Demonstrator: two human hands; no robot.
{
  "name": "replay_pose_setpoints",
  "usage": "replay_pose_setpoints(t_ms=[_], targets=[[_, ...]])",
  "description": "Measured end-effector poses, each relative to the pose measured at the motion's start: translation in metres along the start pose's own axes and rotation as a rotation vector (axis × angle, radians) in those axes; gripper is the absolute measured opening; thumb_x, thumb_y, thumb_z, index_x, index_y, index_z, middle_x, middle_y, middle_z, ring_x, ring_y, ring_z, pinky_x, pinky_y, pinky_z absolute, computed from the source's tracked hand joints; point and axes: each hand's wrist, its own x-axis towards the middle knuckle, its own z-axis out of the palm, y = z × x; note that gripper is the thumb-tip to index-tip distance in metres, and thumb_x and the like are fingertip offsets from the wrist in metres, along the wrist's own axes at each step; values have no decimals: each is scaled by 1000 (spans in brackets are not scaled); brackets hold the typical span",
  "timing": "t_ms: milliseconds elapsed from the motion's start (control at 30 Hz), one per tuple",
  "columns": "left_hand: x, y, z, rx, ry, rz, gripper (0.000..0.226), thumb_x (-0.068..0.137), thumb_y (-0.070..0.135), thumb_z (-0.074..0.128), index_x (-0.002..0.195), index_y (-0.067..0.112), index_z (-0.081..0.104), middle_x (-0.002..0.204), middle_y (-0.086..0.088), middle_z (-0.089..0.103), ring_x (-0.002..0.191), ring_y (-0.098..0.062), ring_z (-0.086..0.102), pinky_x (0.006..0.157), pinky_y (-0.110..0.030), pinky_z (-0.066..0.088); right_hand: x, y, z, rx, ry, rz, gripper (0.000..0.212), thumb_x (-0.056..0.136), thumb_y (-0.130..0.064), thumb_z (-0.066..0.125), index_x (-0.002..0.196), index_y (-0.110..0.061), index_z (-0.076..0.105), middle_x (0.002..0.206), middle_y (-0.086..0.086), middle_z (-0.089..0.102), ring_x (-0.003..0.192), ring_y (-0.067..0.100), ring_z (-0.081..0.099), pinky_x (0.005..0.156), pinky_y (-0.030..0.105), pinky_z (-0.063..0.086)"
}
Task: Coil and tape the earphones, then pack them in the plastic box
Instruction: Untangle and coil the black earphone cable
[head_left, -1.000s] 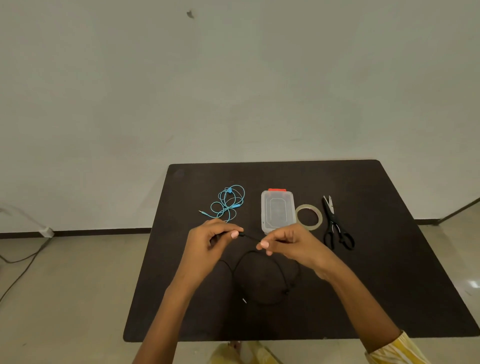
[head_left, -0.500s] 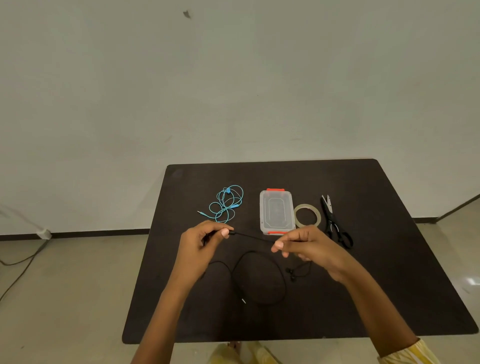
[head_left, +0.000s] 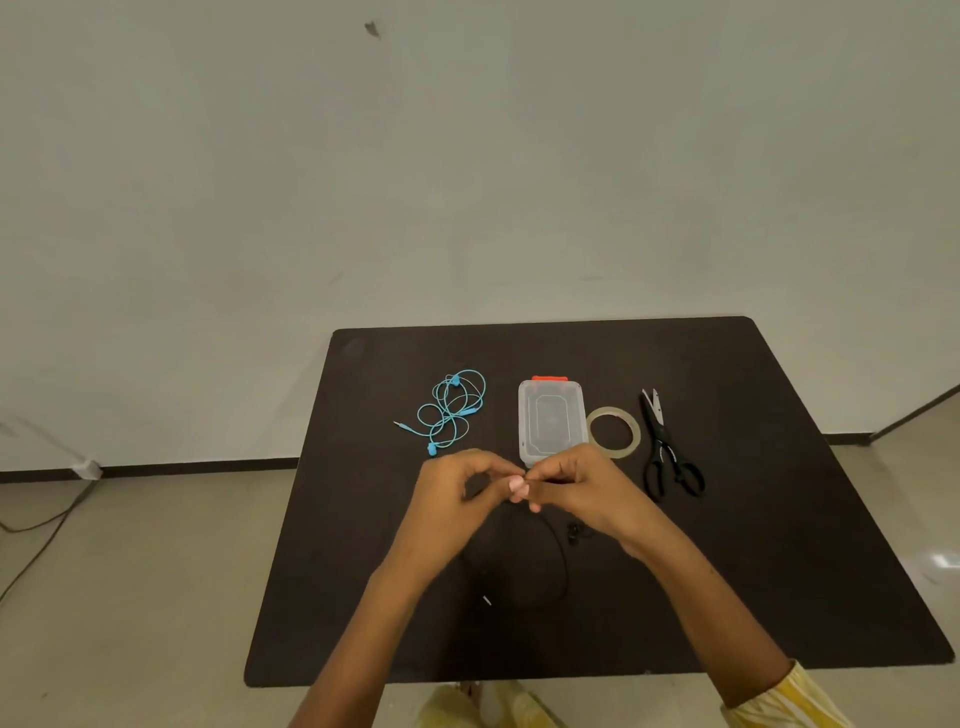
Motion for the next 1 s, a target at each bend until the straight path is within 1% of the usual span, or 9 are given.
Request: replay_pose_setpoints(t_ms=[33, 100, 167, 233, 433, 667, 800, 900, 1000], targets=[[1, -1, -1, -27, 6, -16, 9, 84, 16, 69, 88, 20, 76, 84, 7, 74, 84, -6, 67, 78, -20, 52, -1, 0, 0, 8, 8, -5, 8, 84, -21, 69, 79, -21, 75, 76, 4, 72, 79, 7, 67, 78, 17, 50], [1, -3, -3, -81, 19, -46, 9, 84, 12, 69, 86, 16, 76, 82, 4, 74, 83, -10, 68, 79, -28, 54, -3, 0, 0, 47, 13, -2, 7, 84, -21, 69, 82, -20, 76, 66, -5, 69, 63, -4, 61, 59, 8, 44], [0, -4, -3, -119, 45, -76, 9, 82, 10, 70, 85, 16, 76, 83, 1, 75, 82, -13, 69, 80, -35, 55, -4, 1, 1, 92, 12, 8, 7, 84, -22, 69, 84, -20, 75, 63, -8, 68, 54, -5, 55, 51, 8, 40], [0, -5, -4, -122, 87, -101, 10, 81, 9, 72, 83, 19, 76, 83, 2, 75, 81, -13, 69, 81, -36, 56, -5, 4, -1, 138, 31, 29, 7, 82, -23, 72, 84, -18, 76, 67, -5, 71, 54, -2, 55, 51, 11, 42], [-1, -15, -20, -134, 160, -120, 12, 80, 9, 73, 83, 20, 75, 83, 5, 75, 82, -11, 69, 81, -29, 56, -13, 14, -19, 186, 54, 98, 14, 78, -25, 75, 84, -13, 73, 78, 5, 75, 58, 4, 62, 56, 15, 49], [-2, -17, -25, -96, 190, -66, 10, 80, 7, 72, 86, 15, 75, 84, 4, 73, 84, -8, 69, 79, -21, 54, -13, 16, -27, 207, 45, 131, 11, 83, -20, 70, 86, -10, 71, 82, 5, 75, 63, 6, 64, 60, 16, 50], [-2, -16, -23, -63, 217, -42, 10, 81, 7, 72, 87, 14, 75, 85, 6, 72, 84, -4, 68, 79, -18, 53, -14, 16, -27, 207, 48, 124, 10, 85, -19, 68, 86, -9, 71, 79, 4, 74, 63, 6, 63, 58, 15, 48], [-3, -17, -21, 8, 224, -34, 10, 82, 9, 71, 88, 16, 75, 86, 10, 72, 85, -3, 67, 79, -17, 52, -13, 16, -25, 191, 64, 123, 9, 85, -19, 68, 85, -10, 71, 77, 2, 74, 62, 5, 63, 57, 14, 47], [-3, -21, -20, 191, 218, 2, 14, 81, 10, 72, 92, 17, 76, 89, 6, 73, 88, -7, 65, 81, -21, 51, -10, 17, -20, 174, 81, 116, 8, 86, -20, 67, 84, -13, 70, 75, -1, 74, 62, 4, 62, 56, 14, 46]])
